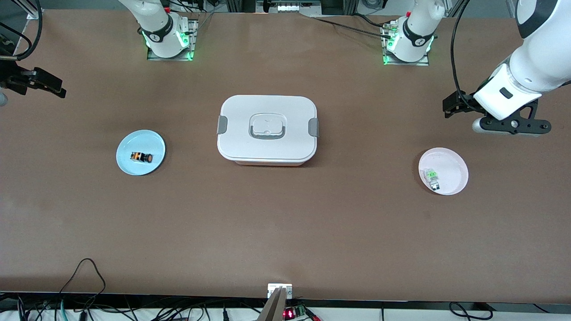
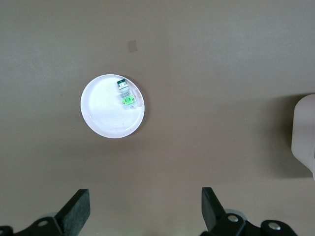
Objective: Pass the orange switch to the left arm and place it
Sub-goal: 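Move the right gripper toward the orange switch on the blue plate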
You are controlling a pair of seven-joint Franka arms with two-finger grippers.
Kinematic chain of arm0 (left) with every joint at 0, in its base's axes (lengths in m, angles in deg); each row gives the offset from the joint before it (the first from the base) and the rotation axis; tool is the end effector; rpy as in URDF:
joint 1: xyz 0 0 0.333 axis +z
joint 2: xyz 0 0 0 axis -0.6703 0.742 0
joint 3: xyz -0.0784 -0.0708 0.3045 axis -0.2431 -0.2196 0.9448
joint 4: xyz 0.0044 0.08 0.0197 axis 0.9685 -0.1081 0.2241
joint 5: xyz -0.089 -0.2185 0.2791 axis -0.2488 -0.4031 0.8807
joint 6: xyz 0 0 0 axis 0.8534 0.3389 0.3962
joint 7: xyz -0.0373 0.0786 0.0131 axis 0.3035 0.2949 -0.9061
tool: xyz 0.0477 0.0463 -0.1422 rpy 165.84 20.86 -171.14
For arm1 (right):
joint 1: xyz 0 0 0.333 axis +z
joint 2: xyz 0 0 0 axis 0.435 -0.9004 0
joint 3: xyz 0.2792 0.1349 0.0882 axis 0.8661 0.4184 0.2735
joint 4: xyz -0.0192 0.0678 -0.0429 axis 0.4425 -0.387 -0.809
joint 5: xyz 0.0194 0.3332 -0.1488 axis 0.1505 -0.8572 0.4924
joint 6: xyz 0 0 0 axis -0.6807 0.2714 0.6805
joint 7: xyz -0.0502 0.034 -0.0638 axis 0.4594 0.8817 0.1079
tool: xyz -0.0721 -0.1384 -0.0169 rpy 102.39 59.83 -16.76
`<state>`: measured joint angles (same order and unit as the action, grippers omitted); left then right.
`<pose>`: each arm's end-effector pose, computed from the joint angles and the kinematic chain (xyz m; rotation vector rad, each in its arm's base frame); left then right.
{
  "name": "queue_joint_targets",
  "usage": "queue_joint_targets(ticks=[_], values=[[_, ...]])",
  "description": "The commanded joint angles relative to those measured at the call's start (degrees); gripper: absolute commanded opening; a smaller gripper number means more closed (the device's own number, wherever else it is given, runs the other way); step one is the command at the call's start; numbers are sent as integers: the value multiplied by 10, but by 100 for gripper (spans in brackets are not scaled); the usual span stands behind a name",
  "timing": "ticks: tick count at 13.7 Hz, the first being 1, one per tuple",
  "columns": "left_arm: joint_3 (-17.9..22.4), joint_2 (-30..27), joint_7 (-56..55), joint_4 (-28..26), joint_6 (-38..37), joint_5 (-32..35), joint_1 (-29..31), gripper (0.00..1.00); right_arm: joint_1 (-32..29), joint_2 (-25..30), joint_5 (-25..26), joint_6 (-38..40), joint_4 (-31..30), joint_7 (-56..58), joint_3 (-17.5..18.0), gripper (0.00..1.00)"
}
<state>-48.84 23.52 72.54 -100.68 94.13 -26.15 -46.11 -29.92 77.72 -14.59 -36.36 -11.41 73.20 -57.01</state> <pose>0.5299 -0.0820 0.5399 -3.0851 0.1179 0.1768 0.4926 -0.0401 0.5628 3.0990 -0.0943 -0.1484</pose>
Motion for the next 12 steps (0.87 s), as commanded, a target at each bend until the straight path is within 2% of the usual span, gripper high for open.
queue_joint_targets(ticks=[1, 12], values=[[-3, 3, -8, 15, -13, 12, -4, 100, 0, 5, -8, 12, 4, -1, 0, 100], [-1, 4, -11, 17, -20, 12, -3, 100, 0, -10, -8, 12, 9, -1, -2, 100]])
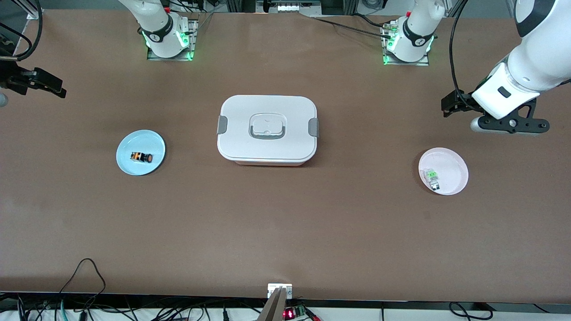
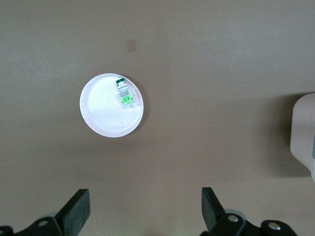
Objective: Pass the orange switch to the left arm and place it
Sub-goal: 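Move the right gripper toward the orange switch on the blue plate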
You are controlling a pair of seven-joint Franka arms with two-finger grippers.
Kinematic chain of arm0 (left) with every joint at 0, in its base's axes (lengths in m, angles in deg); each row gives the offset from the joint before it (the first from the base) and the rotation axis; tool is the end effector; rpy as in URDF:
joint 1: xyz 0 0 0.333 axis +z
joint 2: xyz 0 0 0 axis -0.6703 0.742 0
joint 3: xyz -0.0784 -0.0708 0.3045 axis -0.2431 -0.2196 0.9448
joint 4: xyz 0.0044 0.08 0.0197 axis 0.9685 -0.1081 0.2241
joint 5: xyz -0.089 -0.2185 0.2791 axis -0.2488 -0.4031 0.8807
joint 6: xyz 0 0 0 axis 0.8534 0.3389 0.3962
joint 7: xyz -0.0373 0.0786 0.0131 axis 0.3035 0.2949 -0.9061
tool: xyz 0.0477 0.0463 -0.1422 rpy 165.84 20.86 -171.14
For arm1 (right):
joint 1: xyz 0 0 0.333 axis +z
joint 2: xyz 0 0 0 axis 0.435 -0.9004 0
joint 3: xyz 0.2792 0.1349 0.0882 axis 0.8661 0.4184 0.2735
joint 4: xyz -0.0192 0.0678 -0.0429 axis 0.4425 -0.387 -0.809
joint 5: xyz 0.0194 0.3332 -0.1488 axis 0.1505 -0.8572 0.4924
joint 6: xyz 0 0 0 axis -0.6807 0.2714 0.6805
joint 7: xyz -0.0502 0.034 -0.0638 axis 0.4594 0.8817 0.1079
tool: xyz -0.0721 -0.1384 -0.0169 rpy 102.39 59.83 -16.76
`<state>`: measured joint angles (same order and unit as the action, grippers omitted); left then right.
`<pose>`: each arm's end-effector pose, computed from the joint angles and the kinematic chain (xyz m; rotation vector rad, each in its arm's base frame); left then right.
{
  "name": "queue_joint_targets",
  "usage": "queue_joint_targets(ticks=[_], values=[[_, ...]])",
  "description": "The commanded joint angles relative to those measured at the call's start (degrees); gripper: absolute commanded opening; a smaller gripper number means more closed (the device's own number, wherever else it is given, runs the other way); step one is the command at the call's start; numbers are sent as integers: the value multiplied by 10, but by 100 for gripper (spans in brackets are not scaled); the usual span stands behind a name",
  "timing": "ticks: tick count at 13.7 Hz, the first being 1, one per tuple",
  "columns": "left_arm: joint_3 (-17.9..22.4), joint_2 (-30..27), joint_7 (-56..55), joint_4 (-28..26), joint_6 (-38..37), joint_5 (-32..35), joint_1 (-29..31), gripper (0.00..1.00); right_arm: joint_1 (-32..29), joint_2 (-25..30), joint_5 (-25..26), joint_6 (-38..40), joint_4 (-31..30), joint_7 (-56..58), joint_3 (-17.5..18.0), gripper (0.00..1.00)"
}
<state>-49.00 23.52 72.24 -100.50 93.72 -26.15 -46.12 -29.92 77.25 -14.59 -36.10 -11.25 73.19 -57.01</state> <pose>0.5288 -0.0834 0.5408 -3.0841 0.1141 0.1826 0.4939 -0.0402 0.5597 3.0986 -0.0945 -0.1638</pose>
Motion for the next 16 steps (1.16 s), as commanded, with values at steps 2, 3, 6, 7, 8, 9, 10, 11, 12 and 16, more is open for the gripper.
queue_joint_targets(ticks=[2, 3, 6, 7, 8, 9, 10, 11, 12, 16], values=[[1, 5, -8, 18, -13, 12, -2, 100, 0, -14, -8, 3, 7, -1, -1, 100], [1, 4, -8, 17, -14, 12, -2, 100, 1, -22, -8, 1, 7, 0, -1, 100], [1, 4, -8, 17, -14, 12, -2, 100, 3, -49, -7, 2, 9, 7, 1, 100], [1, 6, -8, 18, -12, 12, -2, 100, 3, -58, -8, 1, 10, 7, 1, 100], [1, 7, -8, 19, -11, 11, -2, 100, 4, -59, -7, 2, 10, 8, 1, 100], [1, 5, -8, 18, -13, 12, -2, 100, 4, -61, -7, 2, 9, 6, 2, 100], [1, 4, -8, 17, -14, 12, -2, 100, 5, -72, -2, 2, 10, 0, 2, 100], [1, 6, -8, 18, -12, 11, -3, 100, 5, -73, -1, 1, 10, -1, 2, 100], [0, 7, -8, 19, -11, 11, -4, 100, 4, -75, -3, 1, 10, 3, 2, 100], [-7, 6, -9, 19, -12, 11, -3, 100, -2, -91, -6, 1, 11, 6, -1, 100]])
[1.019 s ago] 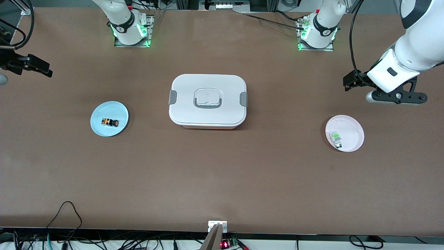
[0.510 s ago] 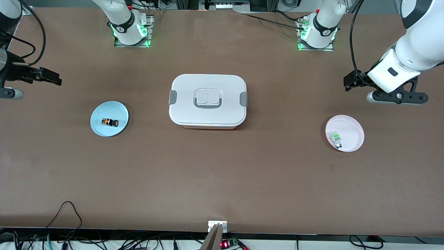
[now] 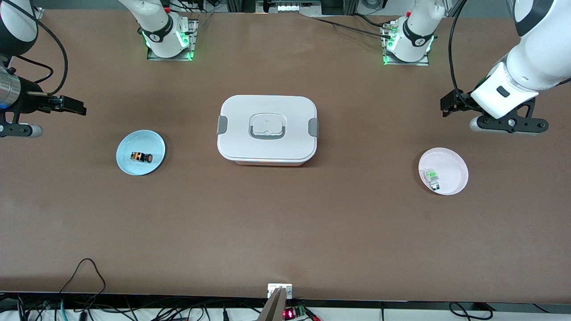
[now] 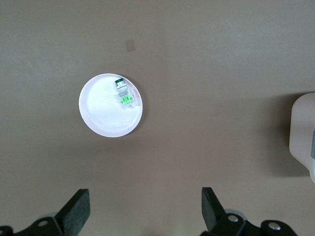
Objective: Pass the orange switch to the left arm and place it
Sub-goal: 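Move the right gripper toward the orange switch on the blue plate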
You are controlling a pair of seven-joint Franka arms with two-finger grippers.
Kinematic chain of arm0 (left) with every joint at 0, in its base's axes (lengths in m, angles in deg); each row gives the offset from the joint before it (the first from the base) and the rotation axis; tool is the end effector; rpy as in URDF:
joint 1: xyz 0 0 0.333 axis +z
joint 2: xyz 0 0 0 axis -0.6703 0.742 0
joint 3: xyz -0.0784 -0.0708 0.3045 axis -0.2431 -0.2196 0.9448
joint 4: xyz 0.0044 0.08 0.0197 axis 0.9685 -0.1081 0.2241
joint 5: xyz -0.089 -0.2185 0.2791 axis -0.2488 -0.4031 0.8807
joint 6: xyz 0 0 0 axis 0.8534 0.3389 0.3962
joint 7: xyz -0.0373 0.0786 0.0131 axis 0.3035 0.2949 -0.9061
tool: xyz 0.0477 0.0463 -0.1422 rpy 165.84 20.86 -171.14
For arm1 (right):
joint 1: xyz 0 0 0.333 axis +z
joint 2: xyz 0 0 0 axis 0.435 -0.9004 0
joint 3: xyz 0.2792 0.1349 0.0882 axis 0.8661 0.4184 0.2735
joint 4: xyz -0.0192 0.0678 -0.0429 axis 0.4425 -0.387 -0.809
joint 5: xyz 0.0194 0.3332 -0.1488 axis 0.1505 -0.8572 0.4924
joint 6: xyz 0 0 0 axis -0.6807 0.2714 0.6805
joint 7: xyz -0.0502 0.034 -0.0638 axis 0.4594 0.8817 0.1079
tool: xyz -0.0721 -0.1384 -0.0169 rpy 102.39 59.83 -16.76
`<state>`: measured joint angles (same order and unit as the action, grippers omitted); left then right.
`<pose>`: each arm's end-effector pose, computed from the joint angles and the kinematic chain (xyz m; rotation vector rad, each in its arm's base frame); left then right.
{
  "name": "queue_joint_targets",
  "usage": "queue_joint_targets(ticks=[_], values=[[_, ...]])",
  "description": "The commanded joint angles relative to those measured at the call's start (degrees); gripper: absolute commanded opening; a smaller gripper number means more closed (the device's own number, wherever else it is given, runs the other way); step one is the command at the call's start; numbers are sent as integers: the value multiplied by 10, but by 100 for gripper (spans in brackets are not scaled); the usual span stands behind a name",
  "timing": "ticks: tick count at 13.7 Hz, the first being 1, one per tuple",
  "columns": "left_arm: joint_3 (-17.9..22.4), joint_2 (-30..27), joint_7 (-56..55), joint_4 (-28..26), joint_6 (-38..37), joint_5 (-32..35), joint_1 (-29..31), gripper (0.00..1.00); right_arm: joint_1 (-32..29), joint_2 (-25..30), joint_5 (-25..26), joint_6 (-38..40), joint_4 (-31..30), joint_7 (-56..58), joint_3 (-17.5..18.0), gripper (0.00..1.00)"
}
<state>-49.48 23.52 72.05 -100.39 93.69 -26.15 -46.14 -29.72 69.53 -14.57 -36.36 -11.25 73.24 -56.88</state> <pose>0.5282 -0.0879 0.5416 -3.0841 0.1223 0.1800 0.5208 -0.0392 0.4913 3.0866 -0.0793 -0.3654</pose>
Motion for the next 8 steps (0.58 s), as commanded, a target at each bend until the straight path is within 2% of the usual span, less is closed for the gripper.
queue_joint_targets(ticks=[1, 4, 8], values=[[-3, 5, -7, 18, -13, 12, -3, 100, 0, -21, 2, 1, 12, 0, -2, 100], [-4, 6, -7, 18, -12, 12, -3, 100, 4, -54, 34, -39, 12, -1, 0, 100], [-2, 6, -6, 18, -12, 12, -1, 100, 3, -85, 30, -80, 0, -11, 1, 100]])
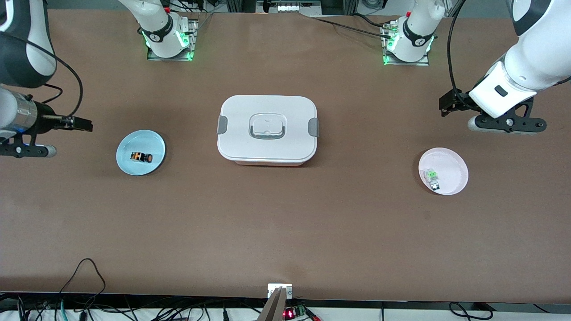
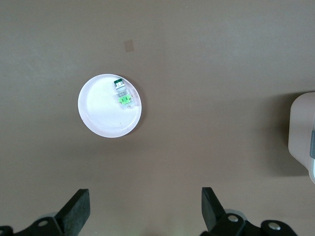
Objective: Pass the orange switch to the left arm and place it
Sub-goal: 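Lower the right gripper over the orange switch on the blue plate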
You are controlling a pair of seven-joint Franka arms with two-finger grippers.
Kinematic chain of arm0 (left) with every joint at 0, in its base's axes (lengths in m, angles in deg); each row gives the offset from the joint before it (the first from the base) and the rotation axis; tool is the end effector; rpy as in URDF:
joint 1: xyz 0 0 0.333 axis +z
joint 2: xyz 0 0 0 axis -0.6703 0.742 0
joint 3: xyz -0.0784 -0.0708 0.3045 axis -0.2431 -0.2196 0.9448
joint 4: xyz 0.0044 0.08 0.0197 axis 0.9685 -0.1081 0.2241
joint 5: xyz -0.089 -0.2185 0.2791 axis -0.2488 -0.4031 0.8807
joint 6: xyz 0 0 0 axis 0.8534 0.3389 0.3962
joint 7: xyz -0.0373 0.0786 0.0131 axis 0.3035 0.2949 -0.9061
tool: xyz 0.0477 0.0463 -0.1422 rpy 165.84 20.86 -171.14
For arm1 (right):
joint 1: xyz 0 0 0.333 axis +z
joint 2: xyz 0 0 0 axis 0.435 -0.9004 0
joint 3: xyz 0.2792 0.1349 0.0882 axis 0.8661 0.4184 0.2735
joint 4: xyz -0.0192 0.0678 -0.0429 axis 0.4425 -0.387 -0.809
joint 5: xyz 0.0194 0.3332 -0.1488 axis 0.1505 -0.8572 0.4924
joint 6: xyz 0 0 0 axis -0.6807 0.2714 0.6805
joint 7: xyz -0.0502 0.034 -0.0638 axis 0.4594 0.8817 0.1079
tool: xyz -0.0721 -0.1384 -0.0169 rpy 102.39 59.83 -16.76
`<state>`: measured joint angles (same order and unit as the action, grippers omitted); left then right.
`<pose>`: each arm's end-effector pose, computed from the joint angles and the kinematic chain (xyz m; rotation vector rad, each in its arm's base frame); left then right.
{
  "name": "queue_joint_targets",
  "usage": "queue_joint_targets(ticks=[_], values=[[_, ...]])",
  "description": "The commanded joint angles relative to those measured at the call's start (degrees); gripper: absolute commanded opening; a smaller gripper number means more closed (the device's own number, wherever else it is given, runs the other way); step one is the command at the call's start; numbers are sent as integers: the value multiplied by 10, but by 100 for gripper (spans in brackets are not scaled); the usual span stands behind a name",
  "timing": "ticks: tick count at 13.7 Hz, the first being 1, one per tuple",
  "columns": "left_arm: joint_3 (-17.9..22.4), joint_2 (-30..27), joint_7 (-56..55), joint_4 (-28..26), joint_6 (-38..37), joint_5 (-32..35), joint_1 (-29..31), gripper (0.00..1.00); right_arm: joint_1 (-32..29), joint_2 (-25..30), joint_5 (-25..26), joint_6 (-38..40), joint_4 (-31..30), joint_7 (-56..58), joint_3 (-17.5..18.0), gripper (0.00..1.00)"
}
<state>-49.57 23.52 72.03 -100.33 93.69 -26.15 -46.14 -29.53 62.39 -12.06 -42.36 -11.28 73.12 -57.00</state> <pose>0.5282 -0.0887 0.5421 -3.0843 0.1242 0.1784 0.5545 -0.0469 0.4291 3.0414 -0.0602 -0.3935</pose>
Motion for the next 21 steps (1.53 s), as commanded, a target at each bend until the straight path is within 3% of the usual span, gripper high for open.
queue_joint_targets(ticks=[1, 6, 10, 13, 17, 21], values=[[0, 6, -4, 17, -12, 12, 2, 100, 2, -22, 6, -36, -11, -24, 3, 100], [-12, 6, -6, 17, -11, 12, -4, 100, 5, -28, 7, -179, -124, -84, 25, 100], [-13, 6, -6, 17, -12, 12, 4, 100, 5, -50, 9, -252, -175, -60, 26, 100], [-12, 6, -6, 17, -12, 12, 4, 100, 4, -76, 11, -364, -219, -12, 26, 100], [-13, 6, -6, 17, -12, 11, 4, 100, 3, -122, 5, -447, -225, -16, 26, 100], [-13, 6, -6, 17, -12, 11, 4, 100, 0, -137, 4, -451, -234, -17, 26, 100]])
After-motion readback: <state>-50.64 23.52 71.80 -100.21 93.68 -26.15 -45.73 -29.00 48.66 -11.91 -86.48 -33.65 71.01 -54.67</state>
